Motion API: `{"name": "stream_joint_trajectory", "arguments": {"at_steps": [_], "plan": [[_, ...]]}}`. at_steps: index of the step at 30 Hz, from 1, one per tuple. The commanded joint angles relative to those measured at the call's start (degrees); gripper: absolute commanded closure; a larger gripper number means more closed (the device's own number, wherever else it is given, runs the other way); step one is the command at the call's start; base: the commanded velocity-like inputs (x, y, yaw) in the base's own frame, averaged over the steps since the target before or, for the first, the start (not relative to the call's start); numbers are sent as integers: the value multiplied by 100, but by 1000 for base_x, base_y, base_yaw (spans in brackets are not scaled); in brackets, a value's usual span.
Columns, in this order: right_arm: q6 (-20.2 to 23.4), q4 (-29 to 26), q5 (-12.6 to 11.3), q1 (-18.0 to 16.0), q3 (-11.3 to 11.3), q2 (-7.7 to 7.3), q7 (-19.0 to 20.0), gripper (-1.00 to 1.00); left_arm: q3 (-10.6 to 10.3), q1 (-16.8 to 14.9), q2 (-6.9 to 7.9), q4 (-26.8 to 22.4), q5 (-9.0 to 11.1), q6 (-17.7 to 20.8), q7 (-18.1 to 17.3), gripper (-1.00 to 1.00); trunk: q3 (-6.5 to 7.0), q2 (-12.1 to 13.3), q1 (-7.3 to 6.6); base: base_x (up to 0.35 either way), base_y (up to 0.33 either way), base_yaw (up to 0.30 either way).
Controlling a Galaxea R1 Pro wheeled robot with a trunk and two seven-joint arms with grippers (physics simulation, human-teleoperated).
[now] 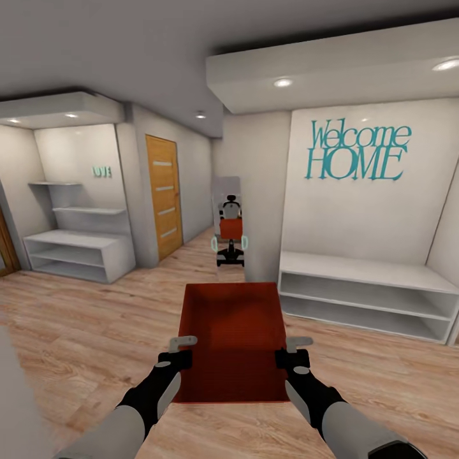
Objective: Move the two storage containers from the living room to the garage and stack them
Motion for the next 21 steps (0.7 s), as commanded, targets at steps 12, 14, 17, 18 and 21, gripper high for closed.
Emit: {"name": "stream_joint_trajectory", "arguments": {"at_steps": [12, 14, 17, 18, 21], "plan": [[-254, -12, 31, -12, -269, -6, -101, 100, 433, 2, 143, -1, 33, 38, 127, 100, -9, -7, 4, 322, 0, 0], [-254, -12, 31, -12, -269, -6, -100, 100, 433, 2, 143, -1, 35, 38, 127, 100, -9, -7, 4, 322, 0, 0], [-254, -5, 31, -12, -269, -6, -100, 100, 433, 2, 143, 1, 32, 38, 127, 100, -9, -7, 4, 322, 0, 0], [-254, -6, 31, -12, -269, -6, -101, 100, 433, 2, 143, 2, 32, 38, 127, 100, -9, -7, 4, 322, 0, 0], [-248, -10, 31, -12, -269, -9, -98, 100, 433, 0, 143, 2, 32, 38, 127, 100, -9, -7, 4, 322, 0, 90]]}}
